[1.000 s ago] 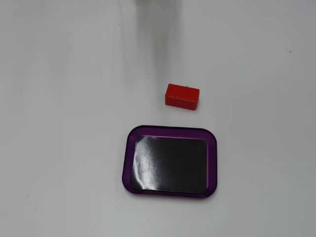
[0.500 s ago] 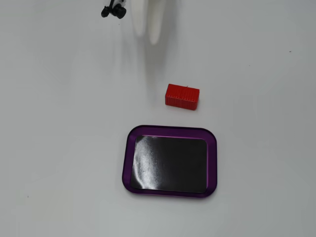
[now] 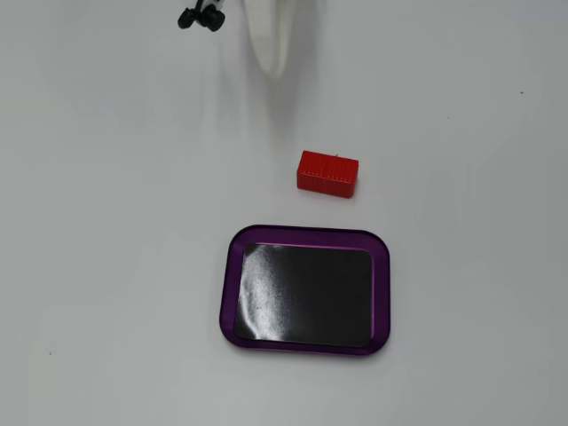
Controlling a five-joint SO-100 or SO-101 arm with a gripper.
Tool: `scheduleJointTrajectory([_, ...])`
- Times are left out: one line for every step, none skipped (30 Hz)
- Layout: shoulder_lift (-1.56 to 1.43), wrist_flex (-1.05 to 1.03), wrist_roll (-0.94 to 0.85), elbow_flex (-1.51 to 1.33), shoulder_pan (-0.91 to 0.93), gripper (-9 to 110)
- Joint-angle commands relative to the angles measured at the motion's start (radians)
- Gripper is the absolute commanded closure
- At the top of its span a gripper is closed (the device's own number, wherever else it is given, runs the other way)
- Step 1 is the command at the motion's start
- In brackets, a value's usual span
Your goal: Remove the cube from the box.
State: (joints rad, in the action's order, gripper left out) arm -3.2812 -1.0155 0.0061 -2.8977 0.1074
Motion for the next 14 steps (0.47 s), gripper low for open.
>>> scheduleJointTrajectory([-0.040, 0.012, -0.014, -0.006, 0.002, 102])
scheduleJointTrajectory([-0.040, 0.012, -0.009, -0.006, 0.002, 102])
scheduleJointTrajectory([-0.040, 0.012, -0.011, -0.006, 0.002, 102])
scheduleJointTrajectory([-0.040, 0.012, -0.012, -0.006, 0.002, 102])
scheduleJointTrajectory([-0.040, 0.012, -0.014, -0.006, 0.002, 102])
scheduleJointTrajectory([-0.040, 0.012, -0.014, -0.006, 0.002, 102])
scheduleJointTrajectory([-0.040, 0.012, -0.014, -0.006, 0.002, 102])
scheduleJointTrajectory([-0.040, 0.012, -0.014, -0.006, 0.002, 102])
scheduleJointTrajectory([-0.040, 0.012, -0.014, -0.006, 0.002, 102])
scheduleJointTrajectory([-0.040, 0.012, -0.014, -0.006, 0.002, 102])
scheduleJointTrajectory([-0.040, 0.012, -0.014, -0.006, 0.002, 102])
scheduleJointTrajectory([-0.040, 0.012, -0.014, -0.006, 0.002, 102])
scheduleJointTrajectory([-0.040, 0.012, -0.014, -0.006, 0.002, 102])
scheduleJointTrajectory([-0.040, 0.012, -0.014, -0.006, 0.002, 102])
